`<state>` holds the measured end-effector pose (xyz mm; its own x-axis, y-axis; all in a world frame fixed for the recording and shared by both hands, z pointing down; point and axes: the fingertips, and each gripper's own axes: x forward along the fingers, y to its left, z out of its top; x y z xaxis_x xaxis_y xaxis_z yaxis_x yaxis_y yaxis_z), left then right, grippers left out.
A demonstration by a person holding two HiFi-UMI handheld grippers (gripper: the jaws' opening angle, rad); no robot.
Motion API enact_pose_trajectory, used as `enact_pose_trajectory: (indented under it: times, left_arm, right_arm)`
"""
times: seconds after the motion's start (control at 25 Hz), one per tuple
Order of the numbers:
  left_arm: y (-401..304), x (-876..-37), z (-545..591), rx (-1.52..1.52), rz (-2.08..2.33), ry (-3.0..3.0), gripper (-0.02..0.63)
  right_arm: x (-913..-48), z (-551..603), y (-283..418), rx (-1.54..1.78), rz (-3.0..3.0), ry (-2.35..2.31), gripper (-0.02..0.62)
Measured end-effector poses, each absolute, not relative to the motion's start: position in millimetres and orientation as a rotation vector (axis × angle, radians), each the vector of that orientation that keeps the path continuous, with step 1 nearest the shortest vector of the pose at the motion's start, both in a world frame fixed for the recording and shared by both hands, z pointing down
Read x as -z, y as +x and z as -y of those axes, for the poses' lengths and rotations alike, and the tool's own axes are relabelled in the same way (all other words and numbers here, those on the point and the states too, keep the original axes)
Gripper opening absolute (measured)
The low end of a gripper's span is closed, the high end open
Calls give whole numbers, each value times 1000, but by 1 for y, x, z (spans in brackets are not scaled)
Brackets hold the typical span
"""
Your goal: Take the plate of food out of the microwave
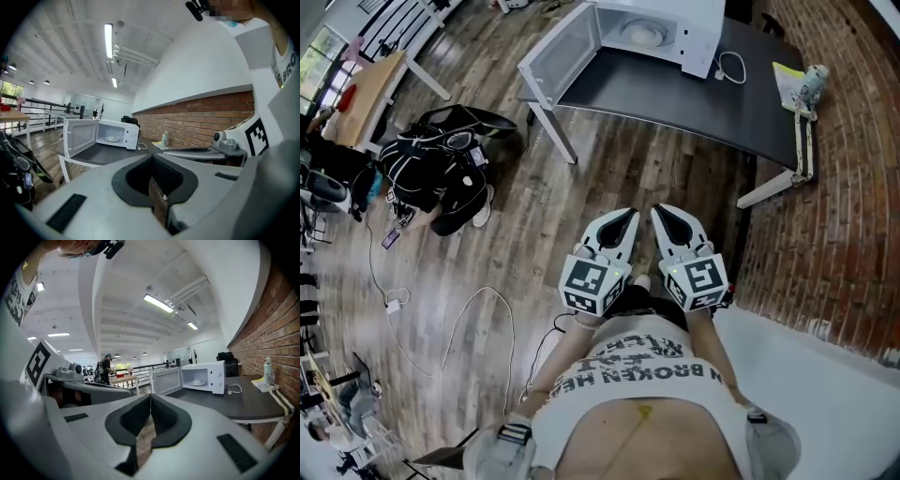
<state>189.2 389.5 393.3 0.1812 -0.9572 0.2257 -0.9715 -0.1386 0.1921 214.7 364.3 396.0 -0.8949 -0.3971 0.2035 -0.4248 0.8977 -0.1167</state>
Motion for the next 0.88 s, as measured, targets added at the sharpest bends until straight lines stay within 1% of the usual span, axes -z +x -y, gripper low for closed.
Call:
enact_pose_trajectory:
  times: [0.28, 0.56, 0.88]
  left_arm:
    - [154, -393, -340, -46, 1793, 2226, 8]
    - [108, -389, -288, -21, 1714, 2287, 8]
    - [64, -388, -261, -36, 1664, 2321, 8]
  right_arm:
    - [-398, -319, 182, -231, 2866, 693, 9]
    - [-397, -270, 130, -237, 2853, 745, 9]
    - [-392, -240, 82, -269, 2870, 822, 9]
